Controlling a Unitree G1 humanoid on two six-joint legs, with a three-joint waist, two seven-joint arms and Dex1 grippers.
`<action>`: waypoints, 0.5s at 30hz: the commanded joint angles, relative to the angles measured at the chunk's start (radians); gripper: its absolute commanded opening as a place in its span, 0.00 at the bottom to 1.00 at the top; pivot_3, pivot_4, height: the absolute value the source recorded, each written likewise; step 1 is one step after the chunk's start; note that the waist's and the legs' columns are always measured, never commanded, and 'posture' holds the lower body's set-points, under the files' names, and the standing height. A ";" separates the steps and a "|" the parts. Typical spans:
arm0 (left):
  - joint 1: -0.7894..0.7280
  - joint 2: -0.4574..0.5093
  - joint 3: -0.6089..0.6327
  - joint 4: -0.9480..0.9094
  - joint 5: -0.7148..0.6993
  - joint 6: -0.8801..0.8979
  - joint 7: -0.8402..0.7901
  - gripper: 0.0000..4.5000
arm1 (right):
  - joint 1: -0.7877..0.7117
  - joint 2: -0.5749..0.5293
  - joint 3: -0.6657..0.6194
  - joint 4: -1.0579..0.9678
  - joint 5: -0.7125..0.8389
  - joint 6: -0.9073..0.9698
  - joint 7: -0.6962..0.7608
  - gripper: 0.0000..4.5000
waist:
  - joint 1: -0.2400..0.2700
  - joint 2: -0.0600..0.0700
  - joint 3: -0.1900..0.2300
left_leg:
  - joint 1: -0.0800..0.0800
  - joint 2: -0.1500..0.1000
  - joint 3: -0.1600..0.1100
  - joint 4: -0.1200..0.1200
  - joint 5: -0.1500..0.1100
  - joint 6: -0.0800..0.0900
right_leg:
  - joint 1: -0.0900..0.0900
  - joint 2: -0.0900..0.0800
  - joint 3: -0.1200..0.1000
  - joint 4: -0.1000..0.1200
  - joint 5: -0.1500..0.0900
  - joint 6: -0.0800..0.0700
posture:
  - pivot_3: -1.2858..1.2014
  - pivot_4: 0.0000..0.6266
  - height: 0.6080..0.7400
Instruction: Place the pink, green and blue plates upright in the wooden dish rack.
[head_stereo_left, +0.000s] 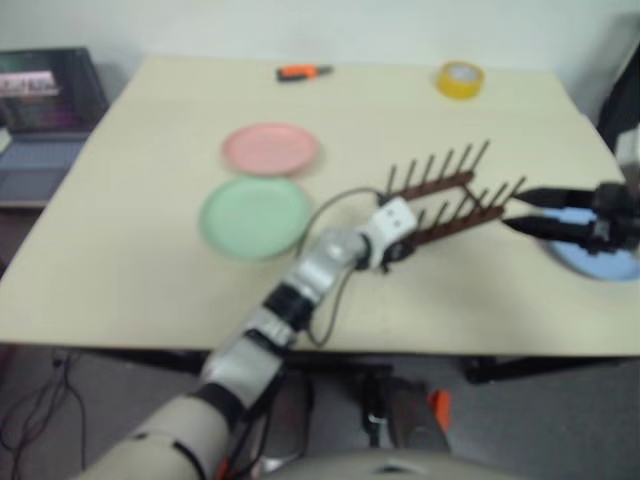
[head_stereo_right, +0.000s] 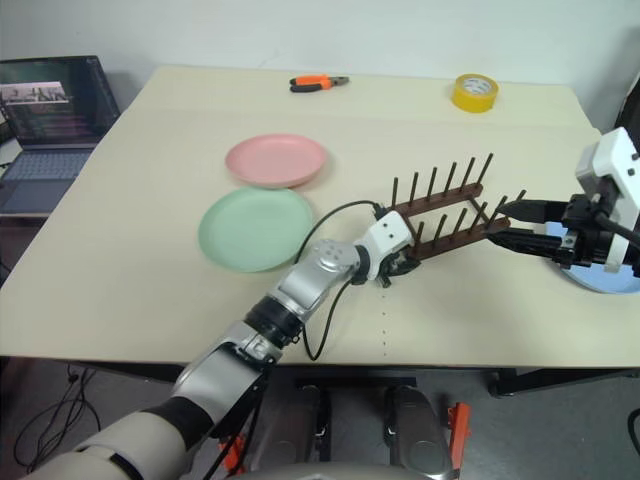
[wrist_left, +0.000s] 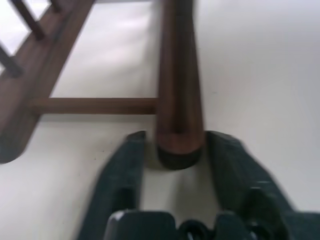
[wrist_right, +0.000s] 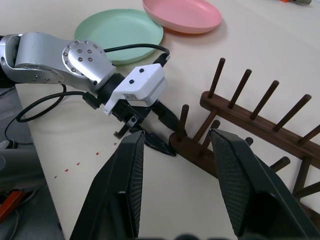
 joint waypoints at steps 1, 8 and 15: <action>-0.008 0.011 -0.004 0.030 0.017 -0.014 -0.067 0.21 | -0.010 -0.008 -0.036 -0.019 0.024 -0.006 -0.014 0.49 | 0.000 0.000 0.000 | 0.000 0.000 0.000 0.000 0.000 0.000 | 0.000 -0.001 0.001 0.000 0.000 0.000 | 0.52 0.24 1.00; -0.108 0.071 0.030 0.107 -0.002 -0.102 -0.263 0.21 | -0.020 -0.003 -0.004 -0.007 0.019 -0.024 -0.021 0.49 | -0.002 0.000 0.000 | -0.002 -0.001 0.005 -0.001 -0.001 0.011 | -0.002 -0.002 0.003 0.000 0.001 0.002 | 0.52 0.24 1.00; -0.167 0.103 0.029 0.228 0.004 -0.296 -0.450 0.21 | -0.017 -0.019 0.003 0.008 0.008 -0.033 -0.008 0.49 | 0.001 0.000 0.000 | -0.007 -0.001 0.005 -0.002 -0.008 0.013 | -0.007 0.000 0.003 0.001 0.002 0.005 | 0.52 0.24 1.00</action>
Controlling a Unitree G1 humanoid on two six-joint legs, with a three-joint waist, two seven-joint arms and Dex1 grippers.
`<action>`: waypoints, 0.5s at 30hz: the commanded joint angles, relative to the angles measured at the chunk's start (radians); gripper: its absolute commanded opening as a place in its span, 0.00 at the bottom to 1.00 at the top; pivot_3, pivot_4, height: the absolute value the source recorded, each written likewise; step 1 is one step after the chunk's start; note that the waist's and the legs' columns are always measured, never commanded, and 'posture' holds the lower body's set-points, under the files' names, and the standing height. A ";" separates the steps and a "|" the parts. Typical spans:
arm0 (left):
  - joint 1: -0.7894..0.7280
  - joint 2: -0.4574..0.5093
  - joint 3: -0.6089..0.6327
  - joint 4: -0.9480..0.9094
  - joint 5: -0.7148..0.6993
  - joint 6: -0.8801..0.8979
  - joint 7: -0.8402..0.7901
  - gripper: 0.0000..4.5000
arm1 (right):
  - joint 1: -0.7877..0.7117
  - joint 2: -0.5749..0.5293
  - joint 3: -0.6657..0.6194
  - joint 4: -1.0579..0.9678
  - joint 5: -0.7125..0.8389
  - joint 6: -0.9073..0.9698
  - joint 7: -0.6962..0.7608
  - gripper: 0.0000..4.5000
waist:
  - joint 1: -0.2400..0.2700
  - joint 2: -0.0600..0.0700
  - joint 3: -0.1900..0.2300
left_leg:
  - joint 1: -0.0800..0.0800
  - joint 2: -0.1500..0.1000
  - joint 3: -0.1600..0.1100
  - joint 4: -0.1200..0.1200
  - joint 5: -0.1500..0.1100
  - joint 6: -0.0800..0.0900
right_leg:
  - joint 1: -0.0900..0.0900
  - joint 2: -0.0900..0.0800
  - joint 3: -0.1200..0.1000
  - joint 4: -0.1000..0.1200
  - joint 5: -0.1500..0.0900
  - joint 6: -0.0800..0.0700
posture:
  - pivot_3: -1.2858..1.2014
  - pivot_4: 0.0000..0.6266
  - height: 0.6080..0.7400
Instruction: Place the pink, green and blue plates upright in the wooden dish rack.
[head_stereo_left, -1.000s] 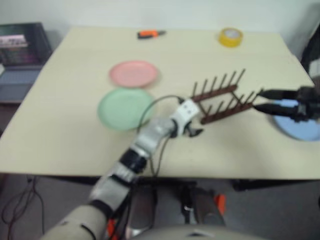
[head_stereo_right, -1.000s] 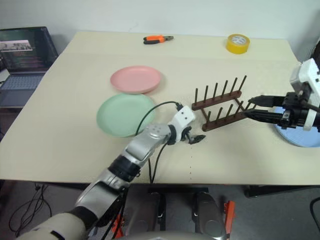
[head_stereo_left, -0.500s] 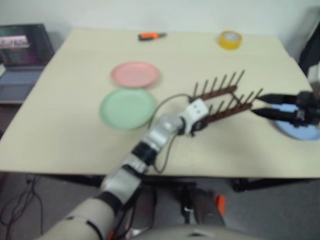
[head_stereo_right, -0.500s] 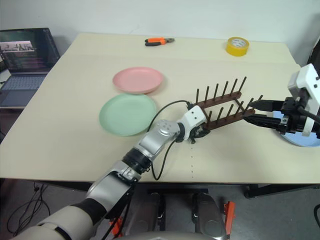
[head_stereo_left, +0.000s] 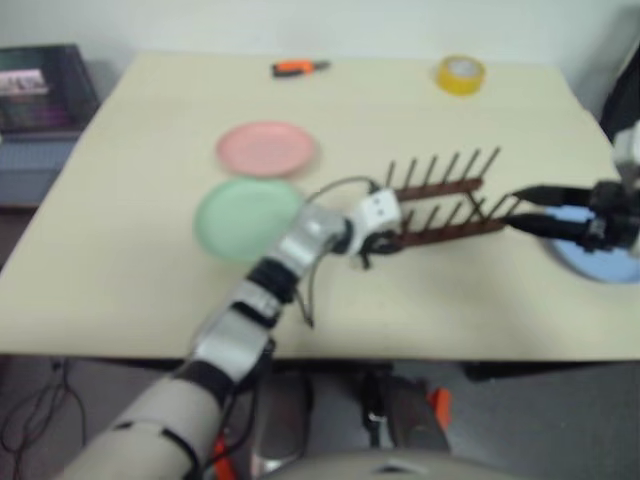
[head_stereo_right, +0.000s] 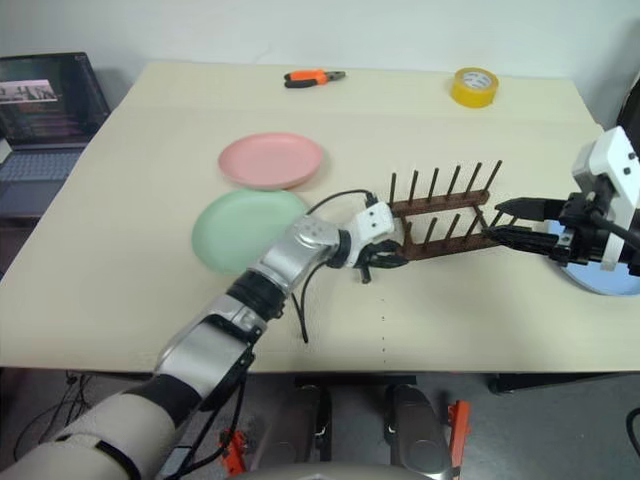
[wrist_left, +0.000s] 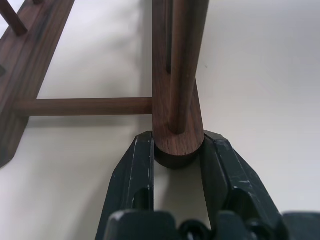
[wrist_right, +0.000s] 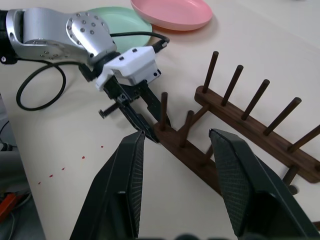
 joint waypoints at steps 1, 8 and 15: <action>-0.021 -0.005 -0.002 0.028 0.011 -0.094 -0.089 0.21 | -0.008 -0.023 -0.019 -0.003 0.009 -0.016 0.011 0.49 | 0.002 0.000 0.000 | -0.001 0.000 0.000 0.000 0.000 0.000 | -0.001 0.000 0.000 0.000 0.000 0.000 | 0.52 0.24 1.00; -0.006 -0.036 0.011 0.050 0.031 -0.132 -0.084 0.21 | 0.000 -0.056 -0.040 -0.003 0.011 -0.002 0.025 0.49 | 0.004 0.000 0.000 | -0.002 0.000 0.001 0.001 -0.001 0.001 | -0.002 -0.001 0.001 0.000 0.000 0.002 | 0.52 0.24 1.00; 0.039 -0.054 -0.012 -0.004 0.070 -0.139 -0.069 0.21 | -0.005 -0.061 -0.024 0.001 0.007 -0.008 0.018 0.49 | 0.003 0.000 0.000 | -0.002 0.001 0.002 0.002 -0.001 0.001 | -0.002 -0.002 0.003 0.000 0.000 0.001 | 0.52 0.24 1.00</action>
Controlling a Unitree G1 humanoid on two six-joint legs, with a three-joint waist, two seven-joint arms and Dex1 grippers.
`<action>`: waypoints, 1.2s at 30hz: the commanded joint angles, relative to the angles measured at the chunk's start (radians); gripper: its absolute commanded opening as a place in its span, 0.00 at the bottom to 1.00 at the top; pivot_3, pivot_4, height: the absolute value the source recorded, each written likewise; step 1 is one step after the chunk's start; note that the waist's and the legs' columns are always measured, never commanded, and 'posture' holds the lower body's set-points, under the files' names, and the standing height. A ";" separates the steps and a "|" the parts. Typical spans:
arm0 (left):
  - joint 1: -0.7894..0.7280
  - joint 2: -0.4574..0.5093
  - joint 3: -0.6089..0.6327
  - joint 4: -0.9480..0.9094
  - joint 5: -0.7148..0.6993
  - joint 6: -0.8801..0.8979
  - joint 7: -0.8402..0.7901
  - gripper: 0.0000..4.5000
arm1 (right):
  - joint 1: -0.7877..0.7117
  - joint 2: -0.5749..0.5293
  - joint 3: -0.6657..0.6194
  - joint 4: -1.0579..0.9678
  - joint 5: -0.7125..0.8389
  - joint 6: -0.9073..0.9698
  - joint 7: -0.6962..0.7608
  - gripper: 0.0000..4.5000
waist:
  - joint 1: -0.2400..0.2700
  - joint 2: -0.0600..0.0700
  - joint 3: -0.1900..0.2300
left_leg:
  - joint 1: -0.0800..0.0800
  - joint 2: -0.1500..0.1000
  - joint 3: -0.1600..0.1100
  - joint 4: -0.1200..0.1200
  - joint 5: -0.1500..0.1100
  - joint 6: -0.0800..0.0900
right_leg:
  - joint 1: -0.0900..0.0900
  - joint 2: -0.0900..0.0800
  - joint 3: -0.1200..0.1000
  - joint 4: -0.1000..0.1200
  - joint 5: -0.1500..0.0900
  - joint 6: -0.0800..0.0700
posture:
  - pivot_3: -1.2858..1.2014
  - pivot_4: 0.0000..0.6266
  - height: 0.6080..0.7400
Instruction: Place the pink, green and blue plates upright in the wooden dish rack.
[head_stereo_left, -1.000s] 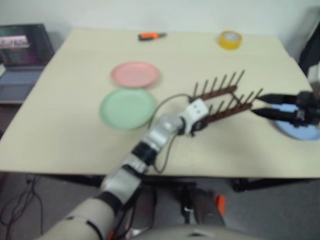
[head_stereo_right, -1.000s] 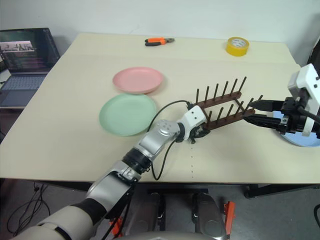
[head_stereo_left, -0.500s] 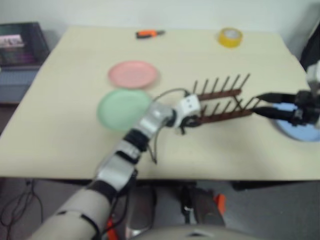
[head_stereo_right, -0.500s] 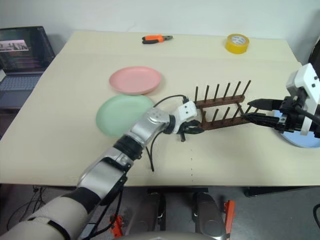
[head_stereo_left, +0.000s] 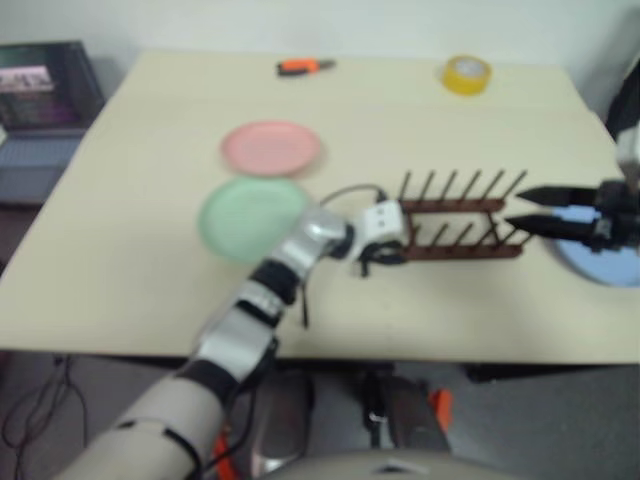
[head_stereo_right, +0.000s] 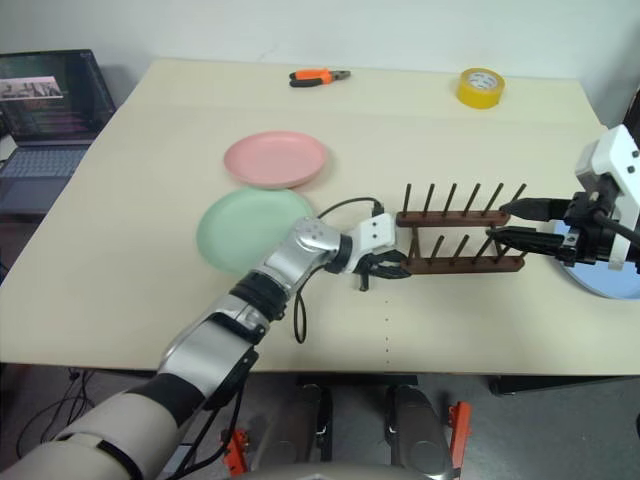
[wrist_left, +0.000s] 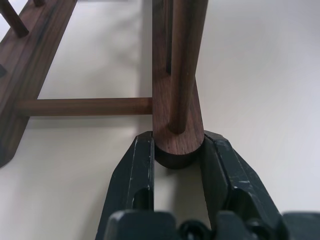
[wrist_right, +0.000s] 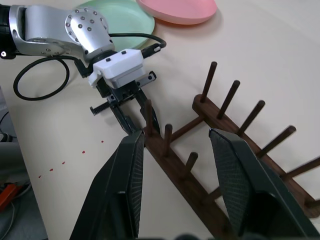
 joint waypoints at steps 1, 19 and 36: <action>0.015 -0.006 -0.017 -0.039 0.032 -0.014 0.007 0.21 | -0.011 -0.017 -0.022 -0.005 0.008 -0.007 -0.003 0.49 | 0.000 0.000 0.000 | 0.000 0.000 0.000 0.000 0.000 0.000 | 0.000 0.000 0.000 0.000 0.000 0.000 | 0.52 0.24 1.00; 0.067 0.074 -0.011 -0.227 0.082 0.017 0.027 0.99 | 0.044 -0.023 -0.039 0.001 -0.021 -0.011 -0.023 0.49 | 0.000 0.000 0.000 | 0.000 0.000 0.000 0.000 0.000 0.000 | 0.000 0.001 0.000 0.000 0.002 0.003 | 0.52 0.24 1.00; 0.323 0.243 -0.097 -1.004 -0.104 0.512 -0.031 0.28 | 0.369 0.071 -0.006 0.001 -0.205 -0.021 -0.128 0.00 | -0.003 0.001 -0.001 | 0.009 0.000 -0.003 0.002 0.000 0.000 | 0.009 0.001 0.002 0.000 -0.002 -0.002 | 0.52 0.24 1.00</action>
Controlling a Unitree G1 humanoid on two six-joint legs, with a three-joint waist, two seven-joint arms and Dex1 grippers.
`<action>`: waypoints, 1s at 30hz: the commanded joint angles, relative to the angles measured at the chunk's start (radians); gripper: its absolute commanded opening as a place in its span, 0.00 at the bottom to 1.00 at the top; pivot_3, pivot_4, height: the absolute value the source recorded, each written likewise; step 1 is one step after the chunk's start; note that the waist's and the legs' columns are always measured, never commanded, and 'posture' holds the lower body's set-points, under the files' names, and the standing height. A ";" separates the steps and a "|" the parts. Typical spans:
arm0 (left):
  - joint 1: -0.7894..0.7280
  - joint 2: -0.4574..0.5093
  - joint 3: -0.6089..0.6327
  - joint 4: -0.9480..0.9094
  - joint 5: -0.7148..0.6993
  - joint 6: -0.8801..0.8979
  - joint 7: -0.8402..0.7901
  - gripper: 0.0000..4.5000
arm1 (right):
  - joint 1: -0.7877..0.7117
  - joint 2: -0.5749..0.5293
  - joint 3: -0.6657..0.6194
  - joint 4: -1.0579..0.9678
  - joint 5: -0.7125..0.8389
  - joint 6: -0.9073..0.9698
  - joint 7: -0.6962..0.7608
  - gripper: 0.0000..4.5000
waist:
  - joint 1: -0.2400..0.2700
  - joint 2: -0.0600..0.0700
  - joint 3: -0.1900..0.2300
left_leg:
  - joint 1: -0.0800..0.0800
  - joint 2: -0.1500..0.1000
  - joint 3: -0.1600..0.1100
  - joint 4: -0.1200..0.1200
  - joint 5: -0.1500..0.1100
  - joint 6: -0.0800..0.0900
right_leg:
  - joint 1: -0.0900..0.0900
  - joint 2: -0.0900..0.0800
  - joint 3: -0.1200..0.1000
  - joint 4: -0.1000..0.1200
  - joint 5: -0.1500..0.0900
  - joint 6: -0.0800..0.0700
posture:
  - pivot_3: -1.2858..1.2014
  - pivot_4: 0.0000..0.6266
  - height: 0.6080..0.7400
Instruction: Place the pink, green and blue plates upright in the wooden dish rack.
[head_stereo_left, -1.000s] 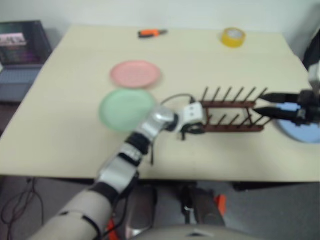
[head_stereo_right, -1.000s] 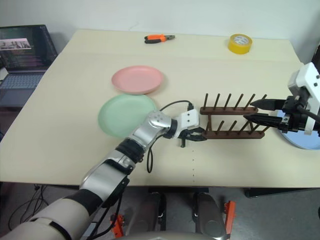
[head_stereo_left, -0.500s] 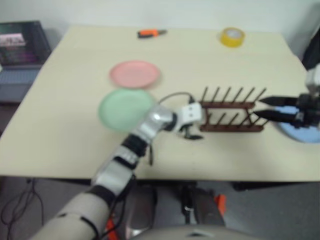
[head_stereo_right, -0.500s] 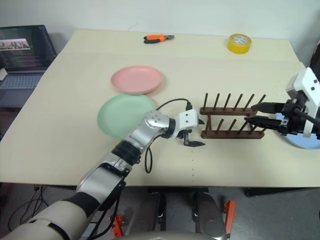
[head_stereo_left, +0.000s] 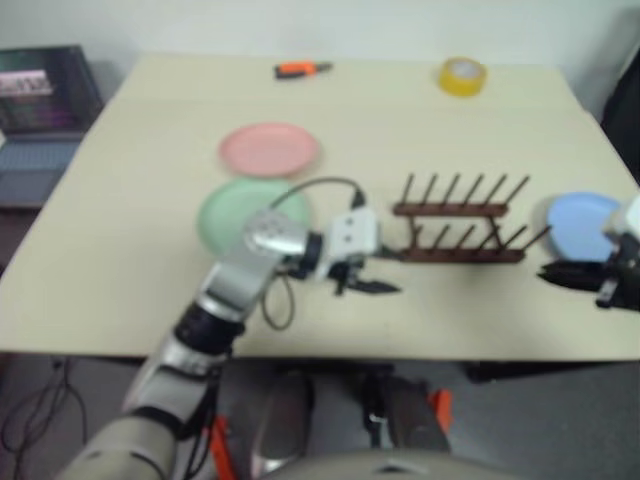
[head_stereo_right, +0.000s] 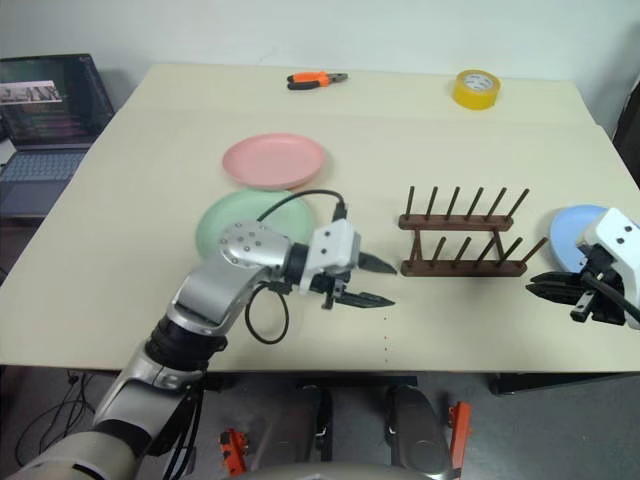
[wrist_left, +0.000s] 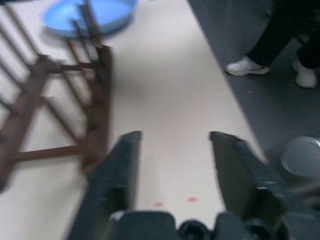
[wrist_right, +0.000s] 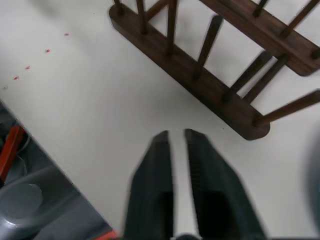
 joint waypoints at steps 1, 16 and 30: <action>0.010 -0.069 -0.101 0.050 0.097 -0.011 0.134 0.20 | -0.048 0.098 0.099 0.070 -0.054 -0.065 -0.093 0.00 | -0.001 0.000 0.000 | 0.001 0.000 0.000 0.000 0.000 0.000 | 0.001 0.000 0.000 -0.001 0.000 0.000 | 0.52 0.24 1.00; -0.008 -0.319 -0.105 0.445 0.221 -0.138 0.478 0.02 | -0.266 0.409 0.331 0.475 -0.232 -0.315 -0.242 0.00 | -0.021 -0.005 -0.008 | 0.005 -0.002 0.004 -0.003 0.001 0.005 | 0.000 0.004 0.019 0.001 0.002 0.003 | 0.52 0.24 1.00; -0.159 -0.423 0.009 0.772 0.241 -0.281 0.655 0.02 | -0.470 0.556 0.395 0.692 -0.358 -0.547 -0.308 0.00 | -0.051 -0.009 -0.014 | 0.008 -0.001 0.003 -0.002 -0.003 -0.001 | 0.001 0.004 0.014 -0.016 0.003 0.006 | 0.52 0.24 1.00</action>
